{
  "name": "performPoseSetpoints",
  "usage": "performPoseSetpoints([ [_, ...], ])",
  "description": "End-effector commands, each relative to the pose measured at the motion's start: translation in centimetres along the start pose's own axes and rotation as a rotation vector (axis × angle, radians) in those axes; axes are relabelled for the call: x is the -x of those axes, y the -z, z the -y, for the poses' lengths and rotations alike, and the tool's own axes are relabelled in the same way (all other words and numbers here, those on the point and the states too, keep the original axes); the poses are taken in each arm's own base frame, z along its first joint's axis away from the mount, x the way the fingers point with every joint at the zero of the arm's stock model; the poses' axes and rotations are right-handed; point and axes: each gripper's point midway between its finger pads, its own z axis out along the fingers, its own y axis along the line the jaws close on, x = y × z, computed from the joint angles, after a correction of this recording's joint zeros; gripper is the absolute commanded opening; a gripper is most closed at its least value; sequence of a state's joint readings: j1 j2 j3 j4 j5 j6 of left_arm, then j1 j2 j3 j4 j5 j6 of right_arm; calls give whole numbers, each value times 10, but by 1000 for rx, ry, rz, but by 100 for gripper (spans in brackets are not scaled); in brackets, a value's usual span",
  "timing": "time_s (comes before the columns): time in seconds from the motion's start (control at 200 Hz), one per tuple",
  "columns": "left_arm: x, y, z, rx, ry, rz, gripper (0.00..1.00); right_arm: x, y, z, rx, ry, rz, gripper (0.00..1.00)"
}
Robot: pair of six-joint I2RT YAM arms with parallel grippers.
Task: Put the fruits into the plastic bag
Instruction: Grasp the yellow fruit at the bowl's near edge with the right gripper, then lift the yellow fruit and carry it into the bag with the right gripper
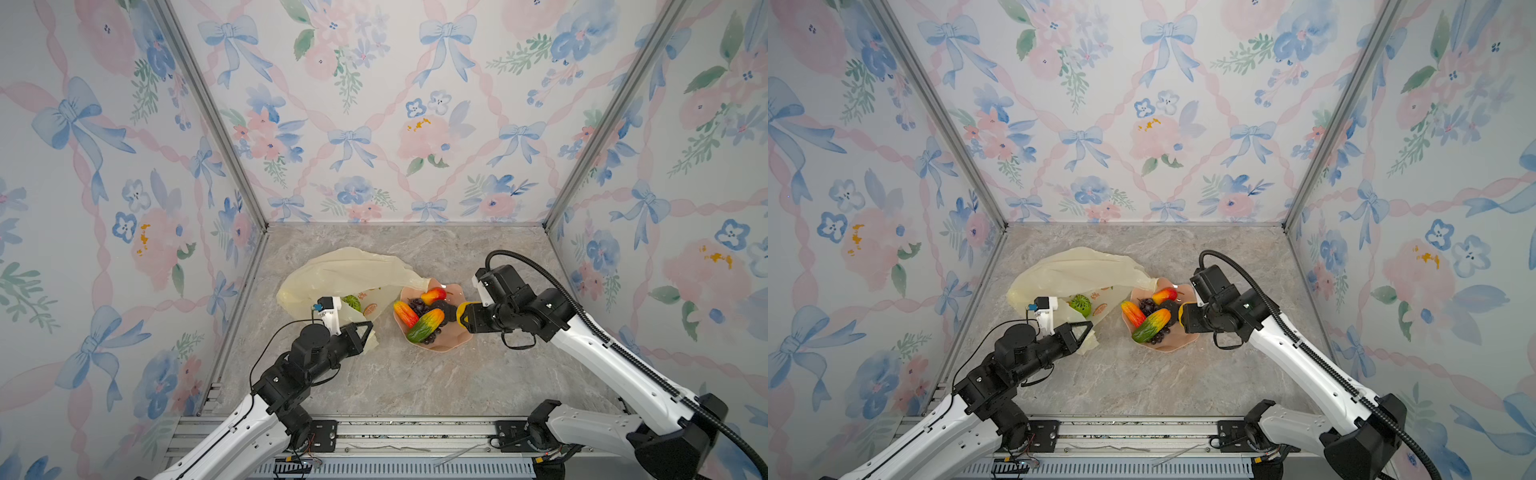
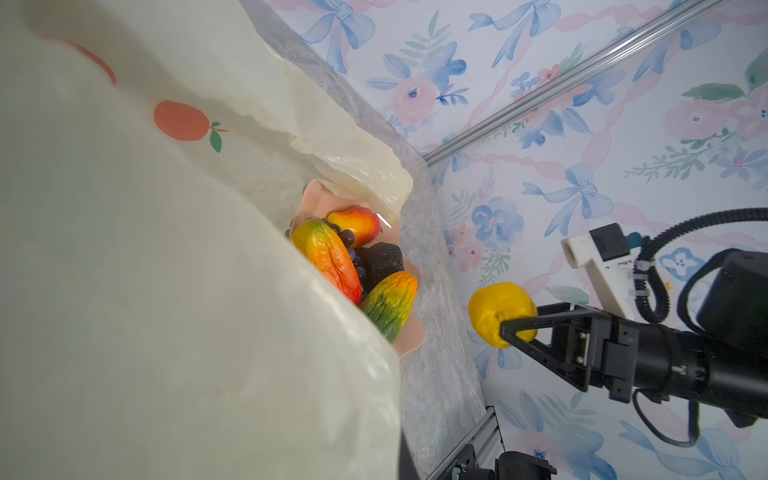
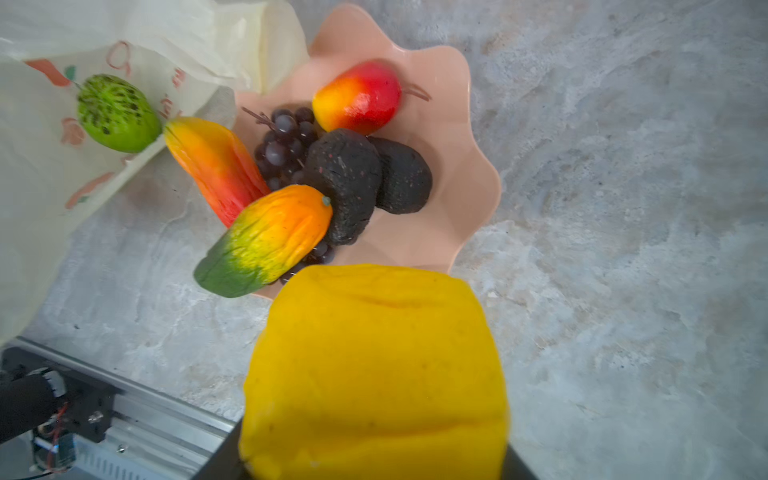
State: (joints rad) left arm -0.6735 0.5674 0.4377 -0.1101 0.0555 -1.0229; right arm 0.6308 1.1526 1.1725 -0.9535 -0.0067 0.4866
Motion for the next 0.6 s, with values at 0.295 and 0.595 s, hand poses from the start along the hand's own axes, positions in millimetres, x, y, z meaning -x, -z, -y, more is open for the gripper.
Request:
performPoseSetpoints([
  [0.295, 12, 2, 27, -57, -81, -4, 0, 32, 73, -78, 459, -127, 98, 56],
  [0.595, 14, -3, 40, -77, -121, -36, 0, 51, 111, -117, 751, -218, 156, 57],
])
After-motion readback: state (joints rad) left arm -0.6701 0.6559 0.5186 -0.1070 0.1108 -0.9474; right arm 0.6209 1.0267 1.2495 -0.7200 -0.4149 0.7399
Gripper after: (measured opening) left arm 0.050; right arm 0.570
